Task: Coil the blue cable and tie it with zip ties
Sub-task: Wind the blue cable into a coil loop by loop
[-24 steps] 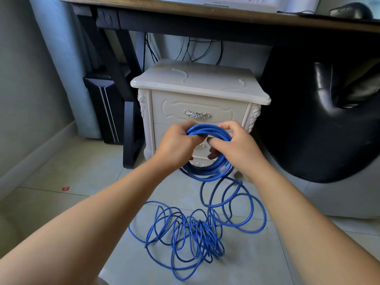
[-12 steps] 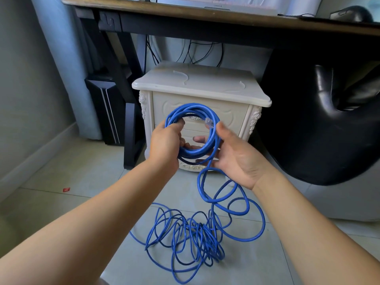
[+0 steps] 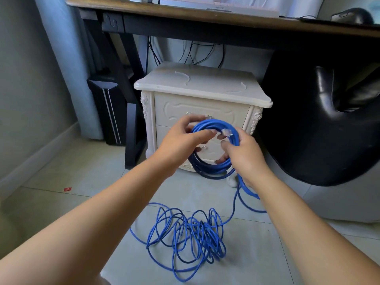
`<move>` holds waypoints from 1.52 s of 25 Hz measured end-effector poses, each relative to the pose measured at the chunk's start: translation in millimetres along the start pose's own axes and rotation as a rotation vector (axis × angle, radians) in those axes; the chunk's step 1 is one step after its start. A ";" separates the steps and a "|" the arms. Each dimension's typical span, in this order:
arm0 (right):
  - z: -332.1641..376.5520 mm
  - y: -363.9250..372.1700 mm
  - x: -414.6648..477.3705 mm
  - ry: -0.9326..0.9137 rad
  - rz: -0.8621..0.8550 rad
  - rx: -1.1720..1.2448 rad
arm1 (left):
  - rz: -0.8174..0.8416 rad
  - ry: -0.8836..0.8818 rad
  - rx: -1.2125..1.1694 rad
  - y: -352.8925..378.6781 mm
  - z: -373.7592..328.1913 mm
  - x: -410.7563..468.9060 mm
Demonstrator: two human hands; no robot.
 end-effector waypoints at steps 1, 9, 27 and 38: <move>3.6 3.4 -2.8 -0.047 0.006 -0.130 | 0.080 0.064 0.108 3.1 -6.3 0.9; 8.7 16.4 -7.4 -0.126 0.031 -0.281 | 0.140 0.362 0.639 6.6 -24.2 3.1; -8.1 4.5 1.9 0.369 0.387 0.921 | 0.327 -0.236 -0.157 42.4 35.4 -21.1; 5.6 -30.0 4.2 0.274 0.340 0.981 | 0.095 -0.160 0.085 21.8 42.6 -1.8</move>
Point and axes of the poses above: each hand's wrist, its own x-axis towards the middle knuckle, its own y-axis out of the palm, z = x × y, the point moved 10 cm from there along x, towards the middle knuckle, and after that the axes turned 15 degrees about y, right-handed, at the moved point
